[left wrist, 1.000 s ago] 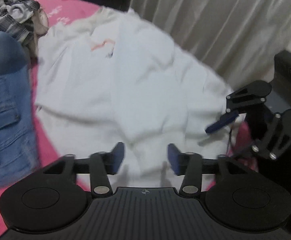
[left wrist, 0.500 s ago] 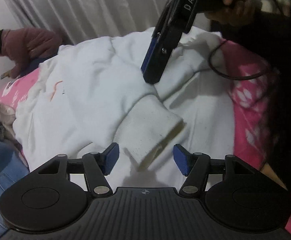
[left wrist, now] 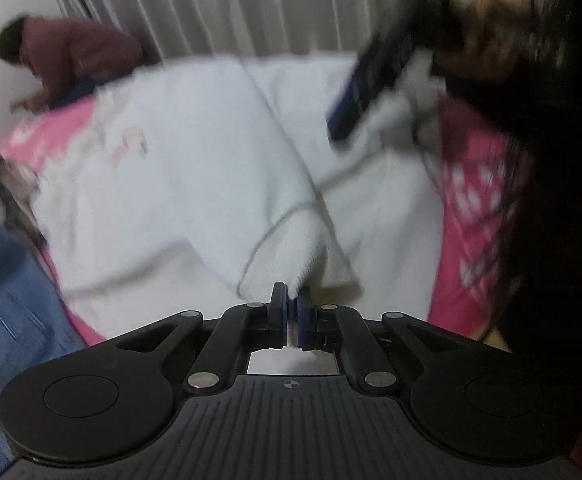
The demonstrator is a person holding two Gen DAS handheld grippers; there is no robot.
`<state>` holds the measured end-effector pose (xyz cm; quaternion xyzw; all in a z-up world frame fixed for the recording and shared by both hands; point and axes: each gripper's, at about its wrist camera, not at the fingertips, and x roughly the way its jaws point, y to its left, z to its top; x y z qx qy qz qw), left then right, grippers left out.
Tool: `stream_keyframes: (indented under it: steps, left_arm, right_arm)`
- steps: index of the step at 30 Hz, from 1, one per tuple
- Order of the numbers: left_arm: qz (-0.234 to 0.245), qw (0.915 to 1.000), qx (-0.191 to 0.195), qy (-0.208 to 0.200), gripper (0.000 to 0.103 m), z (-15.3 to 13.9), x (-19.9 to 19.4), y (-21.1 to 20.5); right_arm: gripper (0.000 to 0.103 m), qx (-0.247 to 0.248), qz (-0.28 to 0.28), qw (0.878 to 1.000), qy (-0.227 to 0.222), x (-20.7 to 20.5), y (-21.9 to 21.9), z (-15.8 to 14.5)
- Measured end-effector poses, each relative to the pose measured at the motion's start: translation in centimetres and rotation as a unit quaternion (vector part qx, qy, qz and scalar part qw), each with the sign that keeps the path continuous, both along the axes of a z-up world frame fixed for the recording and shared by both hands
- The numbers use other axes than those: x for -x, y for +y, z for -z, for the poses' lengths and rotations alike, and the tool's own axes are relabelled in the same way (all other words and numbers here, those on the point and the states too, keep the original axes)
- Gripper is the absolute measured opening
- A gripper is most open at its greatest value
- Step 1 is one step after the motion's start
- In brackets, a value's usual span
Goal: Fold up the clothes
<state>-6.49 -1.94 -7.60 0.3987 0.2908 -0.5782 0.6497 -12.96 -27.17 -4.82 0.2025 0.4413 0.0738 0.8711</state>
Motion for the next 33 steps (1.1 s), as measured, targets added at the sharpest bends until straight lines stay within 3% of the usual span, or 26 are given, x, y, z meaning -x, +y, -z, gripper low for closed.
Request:
stream_keyframes:
  steps: [3, 5, 8, 10, 14, 16, 18, 20, 23, 26, 30, 33]
  left_arm:
    - [-0.019, 0.9992, -0.028, 0.023, 0.021, 1.1, -0.6, -0.6]
    - [-0.028, 0.9977, -0.033, 0.052, 0.023, 0.1, -1.1, -0.4]
    - [-0.045, 0.9928, 0.000, 0.111, 0.023, -2.9, -2.9, -0.5]
    - [-0.082, 0.9873, 0.049, 0.127, 0.023, -4.3, -4.7, -1.7]
    - [-0.116, 0.9813, 0.120, 0.096, 0.023, -3.0, -7.9, -6.0]
    - [-0.121, 0.9828, 0.112, 0.083, 0.023, -0.4, -9.1, -8.3]
    - [-0.135, 0.9820, 0.086, 0.100, 0.023, 2.1, -10.0, -9.0]
    - [-0.131, 0.9806, 0.104, 0.103, 0.023, 2.6, -10.4, -7.9]
    - [-0.123, 0.9824, 0.102, 0.097, 0.023, 2.5, -10.5, -6.9]
    - [-0.119, 0.9832, 0.096, 0.100, 0.023, 2.4, -10.8, -6.8]
    - [-0.130, 0.9819, 0.096, 0.099, 0.023, 2.8, -10.4, -6.8]
    - [-0.129, 0.9835, 0.098, 0.081, 0.023, 2.9, -9.8, -6.9]
  right_arm:
    - [0.056, -0.013, 0.004, 1.000, -0.008, 0.2, -0.5, -0.7]
    - [0.056, -0.009, 0.004, 1.000, -0.026, 0.1, -1.0, -1.9]
    - [0.058, 0.012, 0.010, 0.998, -0.068, -0.5, -1.7, -3.9]
    - [0.059, 0.030, 0.012, 0.995, -0.094, -1.8, -1.8, -4.4]
    - [0.059, 0.046, 0.003, 0.992, -0.121, -6.1, -1.2, -2.8]
    - [0.059, 0.059, 0.004, 0.994, -0.093, -7.8, -1.0, -0.9]
    - [0.059, 0.049, 0.017, 0.997, -0.054, -8.0, -1.1, 0.9]
    - [0.059, 0.045, 0.010, 0.998, -0.040, -6.6, -0.4, 1.3]
    - [0.065, 0.063, -0.040, 0.997, -0.030, -4.2, 1.5, 0.7]
    - [0.065, 0.061, -0.070, 0.996, -0.012, -2.6, 2.4, -0.1]
    - [0.067, 0.057, -0.013, 0.996, -0.067, -3.7, -0.1, -2.2]
    - [0.068, 0.073, 0.031, 0.992, -0.097, -6.7, -2.3, -2.1]
